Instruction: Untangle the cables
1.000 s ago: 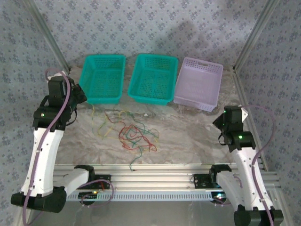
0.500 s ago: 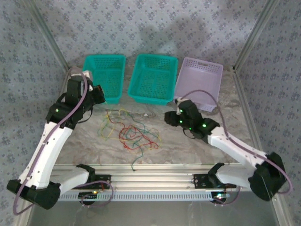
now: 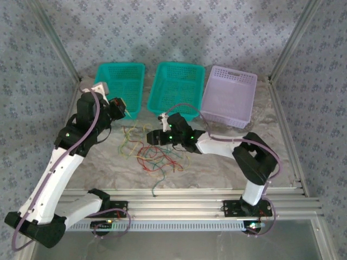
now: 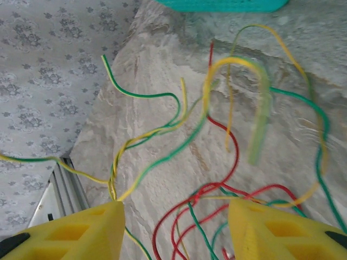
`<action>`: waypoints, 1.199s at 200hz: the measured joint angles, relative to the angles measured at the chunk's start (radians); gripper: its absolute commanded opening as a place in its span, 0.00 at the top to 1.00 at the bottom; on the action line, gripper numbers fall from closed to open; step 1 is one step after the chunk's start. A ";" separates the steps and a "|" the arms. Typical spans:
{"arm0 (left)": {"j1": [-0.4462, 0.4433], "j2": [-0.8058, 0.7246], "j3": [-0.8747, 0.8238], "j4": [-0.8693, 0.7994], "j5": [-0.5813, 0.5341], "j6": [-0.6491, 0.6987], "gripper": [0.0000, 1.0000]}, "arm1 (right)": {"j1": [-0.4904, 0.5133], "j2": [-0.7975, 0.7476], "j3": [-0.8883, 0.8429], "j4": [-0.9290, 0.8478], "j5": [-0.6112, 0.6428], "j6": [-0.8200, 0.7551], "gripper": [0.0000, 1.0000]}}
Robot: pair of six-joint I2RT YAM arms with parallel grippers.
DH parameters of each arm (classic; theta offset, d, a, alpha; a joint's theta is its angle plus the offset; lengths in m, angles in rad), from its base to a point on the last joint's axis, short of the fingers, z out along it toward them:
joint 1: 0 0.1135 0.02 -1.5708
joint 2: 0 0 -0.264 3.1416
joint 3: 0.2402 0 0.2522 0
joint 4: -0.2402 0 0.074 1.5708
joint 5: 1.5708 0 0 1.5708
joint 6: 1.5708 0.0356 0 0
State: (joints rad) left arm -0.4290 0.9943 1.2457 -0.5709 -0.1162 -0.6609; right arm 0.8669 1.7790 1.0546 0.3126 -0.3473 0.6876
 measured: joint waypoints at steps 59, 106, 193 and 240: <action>-0.005 -0.013 -0.012 0.043 0.012 -0.022 1.00 | 0.075 0.117 0.115 0.111 -0.043 0.105 0.43; -0.005 -0.033 -0.013 0.044 0.012 -0.021 1.00 | 0.021 0.101 0.034 0.103 -0.013 0.135 0.41; -0.005 -0.038 -0.013 0.044 0.011 -0.018 1.00 | 0.026 -0.035 -0.016 0.055 0.036 0.100 0.40; -0.005 -0.038 -0.013 0.043 0.000 -0.015 1.00 | 0.035 0.069 -0.014 0.080 0.010 0.159 0.40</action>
State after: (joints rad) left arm -0.4343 0.9562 1.2327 -0.5274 -0.1165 -0.6758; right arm 0.9024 1.8484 1.0405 0.3927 -0.3374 0.8467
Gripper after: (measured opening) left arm 0.042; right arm 0.600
